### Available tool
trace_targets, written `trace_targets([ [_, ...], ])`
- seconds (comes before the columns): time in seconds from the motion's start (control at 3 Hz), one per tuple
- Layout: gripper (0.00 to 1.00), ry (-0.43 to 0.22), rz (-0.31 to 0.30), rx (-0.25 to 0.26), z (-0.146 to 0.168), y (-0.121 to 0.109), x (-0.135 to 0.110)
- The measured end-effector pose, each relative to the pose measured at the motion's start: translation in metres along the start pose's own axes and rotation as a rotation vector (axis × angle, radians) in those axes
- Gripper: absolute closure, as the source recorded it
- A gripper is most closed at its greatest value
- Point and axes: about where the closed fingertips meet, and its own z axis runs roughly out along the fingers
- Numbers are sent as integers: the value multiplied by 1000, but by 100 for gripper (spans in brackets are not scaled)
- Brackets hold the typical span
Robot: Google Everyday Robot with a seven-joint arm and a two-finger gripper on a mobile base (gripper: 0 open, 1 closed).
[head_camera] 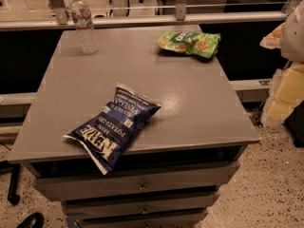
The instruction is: Move water bottle near blue chip bag
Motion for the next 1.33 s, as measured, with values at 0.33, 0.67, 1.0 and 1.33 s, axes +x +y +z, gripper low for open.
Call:
trace_targets([
  [0.33, 0, 0, 0, 0, 0, 0, 0],
  [0.67, 0, -30, 12, 10, 8, -6, -5],
  [1.0, 0, -122, 33, -1, 51, -26, -33],
  [1.33, 0, -253, 42, 13, 100, -60, -83],
])
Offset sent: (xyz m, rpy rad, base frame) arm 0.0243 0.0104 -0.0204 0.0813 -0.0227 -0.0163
